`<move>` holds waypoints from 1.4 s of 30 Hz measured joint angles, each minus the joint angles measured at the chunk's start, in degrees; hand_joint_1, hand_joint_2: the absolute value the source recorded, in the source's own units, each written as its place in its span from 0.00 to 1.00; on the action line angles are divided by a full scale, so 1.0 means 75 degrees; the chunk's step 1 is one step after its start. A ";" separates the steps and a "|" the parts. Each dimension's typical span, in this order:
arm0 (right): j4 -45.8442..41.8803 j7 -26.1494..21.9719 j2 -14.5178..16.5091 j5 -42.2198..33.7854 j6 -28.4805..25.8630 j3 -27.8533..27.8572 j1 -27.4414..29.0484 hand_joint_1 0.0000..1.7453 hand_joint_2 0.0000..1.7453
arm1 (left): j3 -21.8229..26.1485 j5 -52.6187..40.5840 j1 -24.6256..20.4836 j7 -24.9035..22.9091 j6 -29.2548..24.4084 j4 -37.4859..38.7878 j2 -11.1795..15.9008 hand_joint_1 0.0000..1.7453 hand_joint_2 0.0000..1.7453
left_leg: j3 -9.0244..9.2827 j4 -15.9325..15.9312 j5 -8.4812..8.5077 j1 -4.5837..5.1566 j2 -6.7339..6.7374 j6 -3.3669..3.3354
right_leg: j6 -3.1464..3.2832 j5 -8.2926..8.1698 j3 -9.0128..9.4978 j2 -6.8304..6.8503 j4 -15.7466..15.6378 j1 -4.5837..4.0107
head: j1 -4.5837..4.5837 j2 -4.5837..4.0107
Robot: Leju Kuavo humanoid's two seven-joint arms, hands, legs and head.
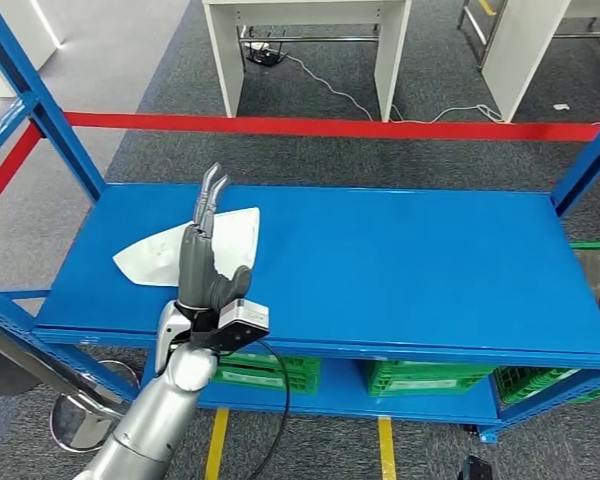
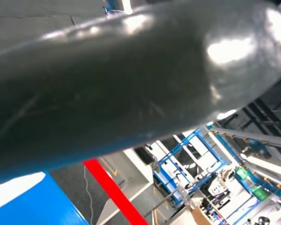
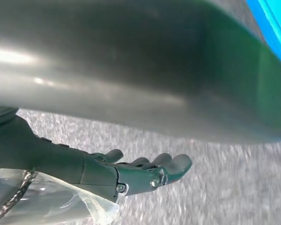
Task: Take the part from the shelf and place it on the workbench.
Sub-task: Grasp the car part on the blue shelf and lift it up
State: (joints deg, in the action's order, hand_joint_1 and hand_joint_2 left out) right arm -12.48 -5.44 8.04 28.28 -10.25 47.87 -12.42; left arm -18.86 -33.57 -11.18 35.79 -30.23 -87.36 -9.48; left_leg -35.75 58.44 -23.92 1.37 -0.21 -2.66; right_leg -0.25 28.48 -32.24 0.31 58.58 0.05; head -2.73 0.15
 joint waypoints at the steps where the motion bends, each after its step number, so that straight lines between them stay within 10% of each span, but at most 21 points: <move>1: -0.0002 0.0005 -0.0009 0.0067 0.0021 -0.0026 -0.0005 0.00 0.00 | 0.0005 0.0000 -0.0008 -0.0001 -0.0007 -0.0004 -0.0004 0.00 0.00 | 0.0045 -0.0056 0.0054 -0.0023 -0.0008 -0.0014 | -0.0039 0.0042 -0.0013 0.0003 0.0038 -0.0002 | 0.0002 0.0000; 7: -0.0007 0.0027 -0.0079 0.0297 -0.0031 -0.0176 0.0002 0.00 0.00 | 0.0020 -0.0145 -0.0053 -0.0158 0.0049 0.0025 0.0004 0.00 0.00 | 0.0159 -0.0160 0.0034 -0.0085 -0.0200 -0.0081 | -0.0244 0.0762 -0.1267 -0.0029 0.2106 0.0064 | 0.0012 0.0000; 12: -0.0007 0.0066 -0.0154 0.0320 -0.0044 -0.0219 0.0020 0.00 0.00 | 0.0023 -0.0441 -0.0282 -0.0500 0.0373 0.0296 0.0058 0.00 0.00 | 0.0182 -0.0054 -0.0080 -0.0088 -0.0555 0.0049 | -0.0248 -0.0382 -0.0526 -0.0362 0.0178 0.0150 | 0.0012 0.0000; 17: -0.0007 0.0199 -0.0154 0.0434 -0.0041 -0.0267 -0.0002 0.00 0.00 | 0.0034 -0.0759 -0.0785 -0.0861 0.0786 0.0816 0.0249 0.00 0.00 | 0.0070 0.0133 -0.0213 -0.0121 -0.0535 0.0254 | -0.0025 -0.0361 -0.0335 -0.0327 -0.0030 0.0146 | -0.0024 0.0000; 21: -0.0007 0.0410 -0.0154 0.0452 -0.0025 -0.0305 -0.0027 0.00 0.00 | 0.0180 -0.0780 -0.1503 -0.1111 0.1288 0.1537 0.0503 0.00 0.00 | -0.0728 0.1769 -0.0921 -0.0191 -0.0089 0.0431 | 0.0069 -0.0317 -0.0267 -0.0165 -0.0043 0.0163 | -0.0116 0.0000; 23: -0.0007 0.0459 -0.0153 0.0441 -0.0031 -0.0302 -0.0006 0.00 0.00 | 0.0329 -0.0801 -0.1754 -0.1335 0.1444 0.1900 0.0600 0.00 0.00 | -0.0952 0.2111 -0.0858 -0.0240 -0.0047 0.0460 | 0.0065 -0.0282 -0.0223 -0.0103 -0.0041 0.0167 | -0.0123 0.0000; 33: -0.0007 0.0535 -0.0152 0.0435 -0.0027 -0.0297 -0.0032 0.00 0.00 | 0.0569 -0.0919 -0.2271 -0.1605 0.1513 0.2440 0.0725 0.00 0.00 | -0.0485 0.0957 -0.0086 -0.0260 -0.0010 0.0432 | 0.0015 -0.0228 -0.0147 -0.0047 -0.0037 0.0160 | -0.0122 0.0000; 35: -0.0006 0.0680 -0.0149 0.0476 0.0098 -0.0294 -0.0091 0.00 0.00 | 0.0865 -0.1017 -0.2966 -0.1752 0.1577 0.3164 0.0908 0.00 0.00 | -0.0164 0.0194 0.0136 -0.0234 0.0006 0.0323 | -0.0108 -0.0179 -0.0153 -0.0015 -0.0034 0.0146 | -0.0122 0.0000; 37: 0.0001 0.0914 -0.0140 0.0601 0.0298 -0.0293 -0.0196 0.00 0.00 | 0.1306 -0.1259 -0.4137 -0.1893 0.1598 0.4551 0.1198 0.00 0.00 | -0.0073 -0.0022 0.0105 -0.0201 -0.0014 0.0134 | -0.0225 0.0175 -0.0723 -0.0005 0.0900 0.0143 | -0.0109 0.0000; 39: 0.0010 0.1086 -0.0130 0.0705 0.0384 -0.0294 -0.0284 0.00 0.00 | 0.1593 -0.1501 -0.5027 -0.1991 0.1561 0.5690 0.1375 0.00 0.50 | -0.0031 -0.0032 0.0082 -0.0157 -0.0060 0.0024 | -0.0223 0.0243 -0.1287 -0.0016 0.1698 0.0140 | -0.0091 0.0000; 41: 0.0014 0.1116 -0.0125 0.0737 0.0398 -0.0297 -0.0339 0.00 0.00 | 0.1663 -0.1611 -0.5352 -0.2070 0.1553 0.6153 0.1397 0.00 1.00 | 0.0001 -0.0011 0.0042 -0.0111 -0.0096 0.0029 | -0.0147 -0.0276 -0.1048 -0.0023 0.0975 0.0116 | -0.0091 0.0000; 42: 0.0014 0.1118 -0.0125 0.0752 0.0405 -0.0298 -0.0371 0.00 0.00 | 0.1676 -0.1651 -0.5465 -0.2101 0.1562 0.6296 0.1401 0.00 1.00 | 0.0000 0.0007 0.0023 -0.0093 -0.0103 0.0048 | -0.0113 -0.0445 -0.0822 -0.0026 0.0495 0.0101 | -0.0094 0.0000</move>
State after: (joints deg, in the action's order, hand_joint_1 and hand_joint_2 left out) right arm -12.37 2.95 7.11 33.92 -7.21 45.63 -15.20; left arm -6.29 -45.95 -52.17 20.03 -18.52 -40.13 1.03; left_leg -35.75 58.49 -23.75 0.68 -0.99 -2.30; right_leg -1.10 25.14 -38.41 0.12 62.29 0.80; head -3.44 0.15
